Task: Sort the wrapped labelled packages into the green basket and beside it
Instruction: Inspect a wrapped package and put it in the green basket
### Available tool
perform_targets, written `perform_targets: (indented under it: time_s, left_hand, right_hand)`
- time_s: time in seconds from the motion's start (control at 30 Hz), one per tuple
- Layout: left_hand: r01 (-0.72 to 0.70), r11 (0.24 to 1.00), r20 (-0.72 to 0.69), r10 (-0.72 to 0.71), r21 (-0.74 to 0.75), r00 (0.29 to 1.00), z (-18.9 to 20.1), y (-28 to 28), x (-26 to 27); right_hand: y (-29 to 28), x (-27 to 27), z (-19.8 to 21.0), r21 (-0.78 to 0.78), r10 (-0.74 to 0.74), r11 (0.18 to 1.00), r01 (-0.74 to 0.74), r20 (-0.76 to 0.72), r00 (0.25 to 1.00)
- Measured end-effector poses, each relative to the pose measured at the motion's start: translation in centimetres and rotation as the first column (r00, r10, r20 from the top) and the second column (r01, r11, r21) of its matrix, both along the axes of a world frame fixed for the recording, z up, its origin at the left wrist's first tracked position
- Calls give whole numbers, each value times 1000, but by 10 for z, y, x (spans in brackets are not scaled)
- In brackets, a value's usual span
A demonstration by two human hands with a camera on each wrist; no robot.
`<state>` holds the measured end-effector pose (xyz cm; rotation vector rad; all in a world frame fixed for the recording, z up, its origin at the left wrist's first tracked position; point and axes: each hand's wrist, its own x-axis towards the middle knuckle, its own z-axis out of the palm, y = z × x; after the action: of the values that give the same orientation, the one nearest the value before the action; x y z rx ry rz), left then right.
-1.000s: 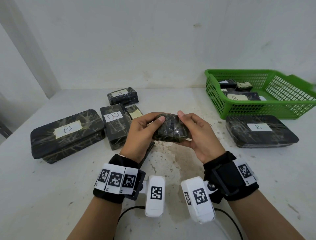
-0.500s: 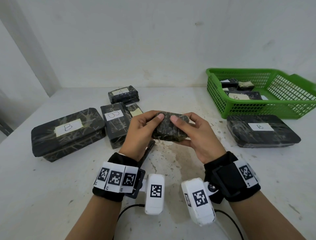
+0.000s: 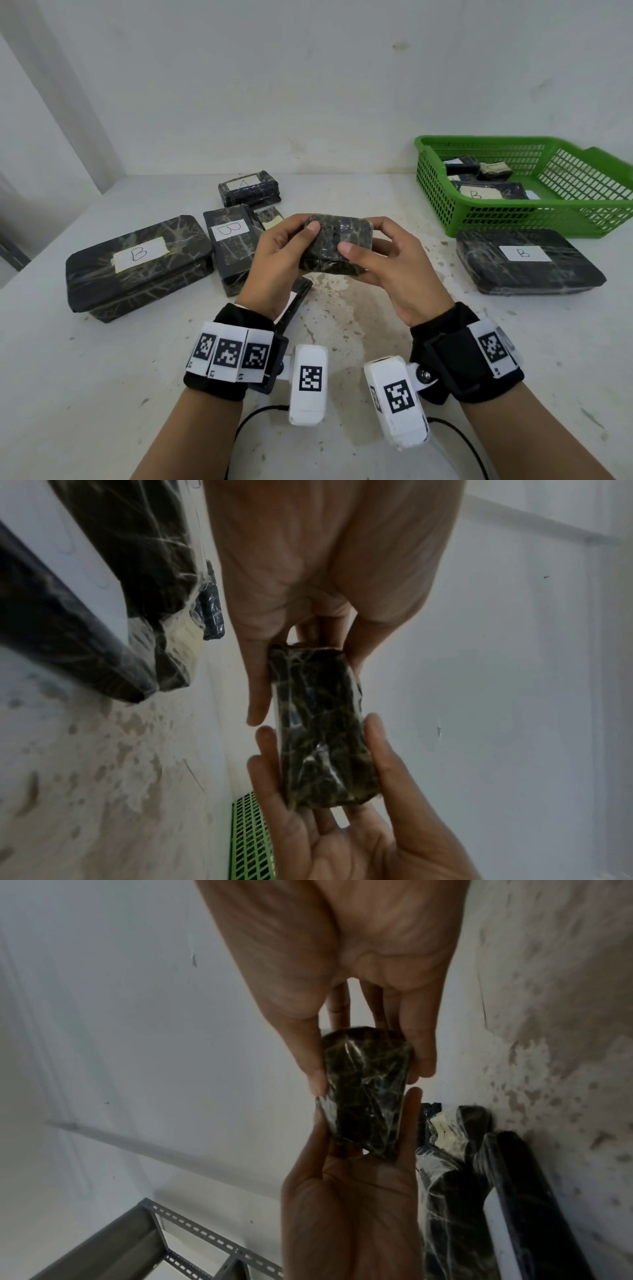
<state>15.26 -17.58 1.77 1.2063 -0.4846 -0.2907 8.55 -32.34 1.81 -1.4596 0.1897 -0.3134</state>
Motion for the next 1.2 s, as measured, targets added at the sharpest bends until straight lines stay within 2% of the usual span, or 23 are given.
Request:
perform_targets:
  time_s: [0.1, 0.3, 0.43, 0.53, 0.67, 0.83, 0.97, 1.07, 1.2]
  left_hand:
    - [21, 1000, -5, -20, 18, 1000, -1, -3, -2]
    - [-32, 999, -11, 31, -36, 999, -5, -3, 1]
    - [-19, 999, -35, 17, -42, 999, -3, -3, 0]
    - [-41, 999, -90, 43, 28, 995, -3, -4, 1]
    - [-16, 996, -167, 30, 83, 986, 1, -3, -1]
    - [-90, 996, -98, 92, 22, 991, 2, -1, 0]
    - [-101, 994, -10, 101, 35, 995, 0, 3, 2]
    - [-92, 995, 58, 89, 43, 994, -1, 4, 1]
    - [-21, 997, -5, 21, 68, 1000, -1, 2, 2]
  right_hand:
    - [-2, 1, -1, 9, -15, 1000, 15, 11, 1000]
    - [-6, 1, 2, 90, 74, 993, -75, 20, 997]
    - [-7, 3, -1, 97, 13, 995, -18, 48, 999]
    - [-7, 4, -3, 81, -8, 997, 1, 93, 996]
    - [-12, 5, -4, 69, 46, 996, -56, 136, 990]
    - [-10, 4, -2, 37, 86, 995, -94, 173, 981]
    - [-7, 3, 4, 115, 120, 986, -122, 24, 992]
    - [-5, 1, 3, 167, 132, 977, -135, 29, 991]
    - [-7, 1, 5, 223, 128, 964, -145, 91, 988]
